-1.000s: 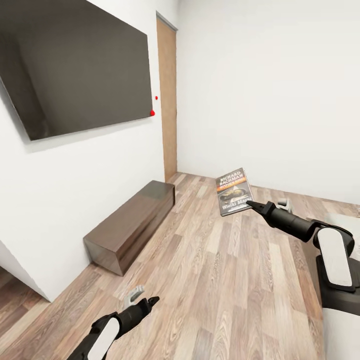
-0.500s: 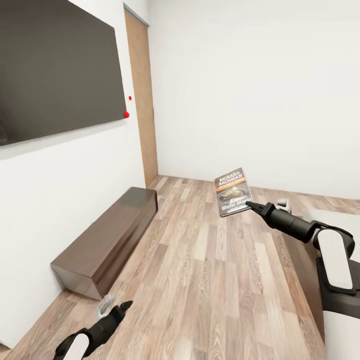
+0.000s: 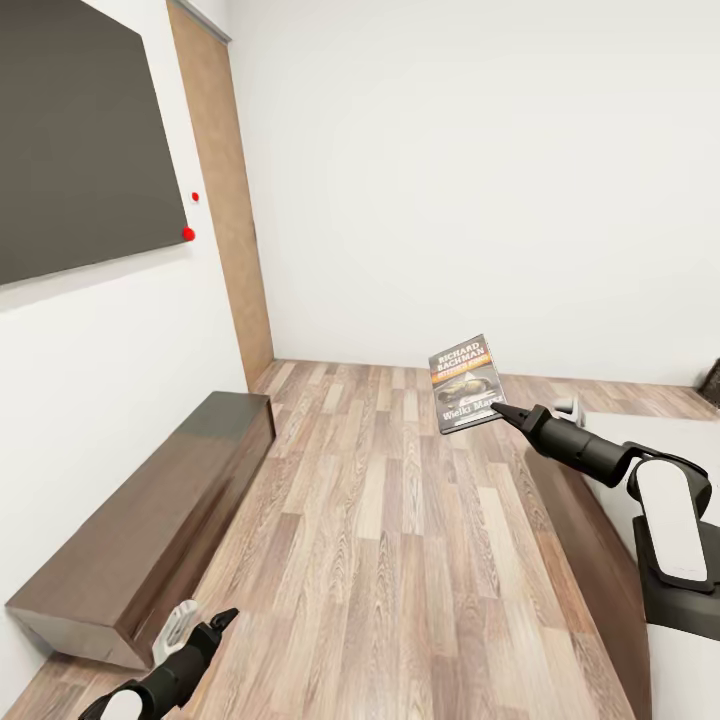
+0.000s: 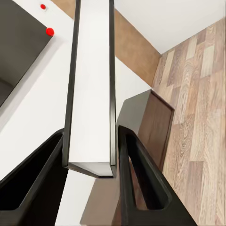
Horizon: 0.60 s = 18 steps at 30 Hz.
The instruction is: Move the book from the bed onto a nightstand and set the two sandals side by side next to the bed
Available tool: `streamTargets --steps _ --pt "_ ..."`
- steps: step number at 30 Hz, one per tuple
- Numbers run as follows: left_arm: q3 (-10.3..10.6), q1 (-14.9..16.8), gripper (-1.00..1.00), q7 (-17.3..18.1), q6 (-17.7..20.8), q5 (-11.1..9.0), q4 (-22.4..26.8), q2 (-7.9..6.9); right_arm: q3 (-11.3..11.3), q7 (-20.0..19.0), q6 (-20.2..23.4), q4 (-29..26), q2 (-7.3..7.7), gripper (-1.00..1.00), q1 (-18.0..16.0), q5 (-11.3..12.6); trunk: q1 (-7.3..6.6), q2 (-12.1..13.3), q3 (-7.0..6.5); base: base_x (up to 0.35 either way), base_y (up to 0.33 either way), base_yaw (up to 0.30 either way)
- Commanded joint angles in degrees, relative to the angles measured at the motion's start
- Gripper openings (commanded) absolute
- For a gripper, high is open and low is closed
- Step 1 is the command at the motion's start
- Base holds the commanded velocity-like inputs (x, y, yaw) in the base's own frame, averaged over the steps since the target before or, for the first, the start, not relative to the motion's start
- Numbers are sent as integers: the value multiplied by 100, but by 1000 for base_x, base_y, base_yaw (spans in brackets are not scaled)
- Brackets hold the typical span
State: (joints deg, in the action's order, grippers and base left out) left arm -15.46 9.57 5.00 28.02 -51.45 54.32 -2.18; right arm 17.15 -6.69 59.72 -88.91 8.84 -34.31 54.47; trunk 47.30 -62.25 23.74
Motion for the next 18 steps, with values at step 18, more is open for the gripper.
streamTargets --steps 18 --pt "528 15 100 -2 -44 -12 0 -49 0 -78 28 -16 -47 -100 18 -7 4 -4 6 334 0 -267"
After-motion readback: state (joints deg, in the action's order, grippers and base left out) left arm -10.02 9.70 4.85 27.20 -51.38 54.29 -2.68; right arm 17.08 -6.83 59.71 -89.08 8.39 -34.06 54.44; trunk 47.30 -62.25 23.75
